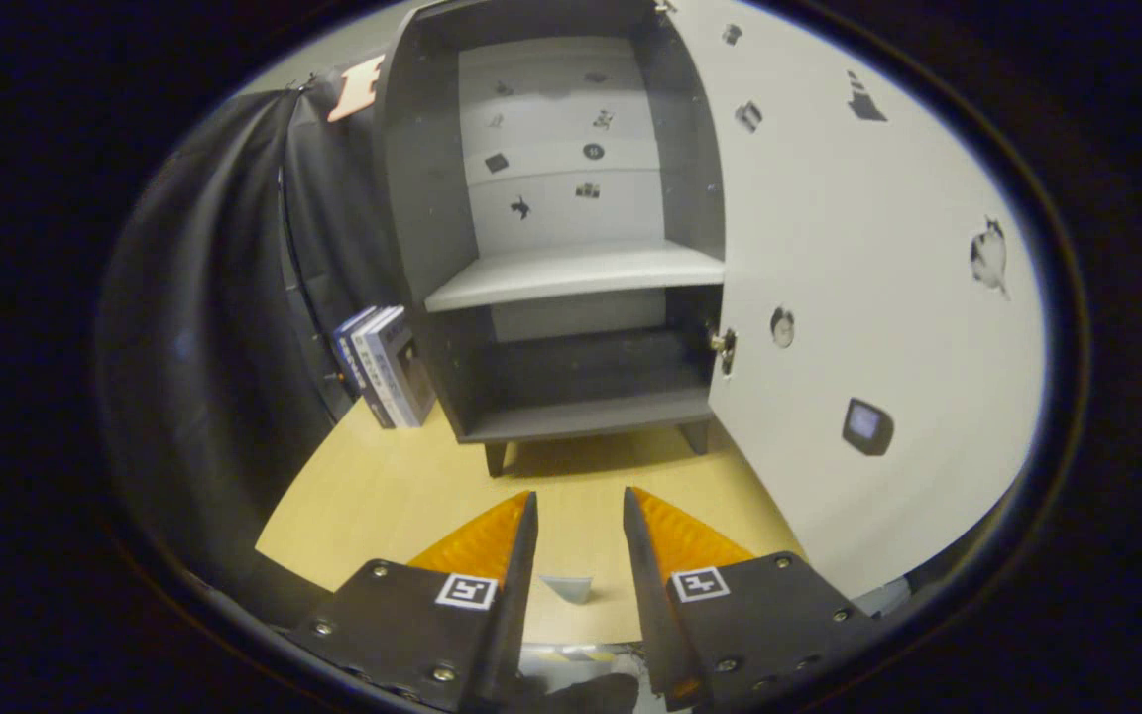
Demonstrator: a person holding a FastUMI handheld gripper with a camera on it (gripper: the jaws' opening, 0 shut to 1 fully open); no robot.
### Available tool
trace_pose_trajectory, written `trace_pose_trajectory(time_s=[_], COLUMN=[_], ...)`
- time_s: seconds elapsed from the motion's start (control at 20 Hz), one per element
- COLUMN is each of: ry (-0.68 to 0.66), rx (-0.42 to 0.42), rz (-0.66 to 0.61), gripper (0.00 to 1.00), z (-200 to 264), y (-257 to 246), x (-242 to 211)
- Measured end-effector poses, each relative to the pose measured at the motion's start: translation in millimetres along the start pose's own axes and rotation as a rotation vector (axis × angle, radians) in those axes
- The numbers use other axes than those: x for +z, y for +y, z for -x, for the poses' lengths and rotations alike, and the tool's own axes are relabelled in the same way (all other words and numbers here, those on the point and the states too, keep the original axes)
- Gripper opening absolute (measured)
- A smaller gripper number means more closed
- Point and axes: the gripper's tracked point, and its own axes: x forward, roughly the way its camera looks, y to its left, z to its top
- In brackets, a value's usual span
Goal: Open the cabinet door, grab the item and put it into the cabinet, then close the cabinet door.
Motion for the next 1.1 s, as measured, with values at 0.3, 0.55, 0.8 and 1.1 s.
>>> trace_pose_trajectory(time_s=[0.3,0.55,0.8,1.1], ry=[0.231,0.316,0.370,0.401], rx=[0.013,-0.012,-0.032,-0.096], rz=[0.026,0.032,0.021,-0.048], gripper=[0.58,0.82,0.86,0.75], z=[-42,-57,-83,-105], y=[7,6,6,-2], x=[-87,-120,-148,-170])
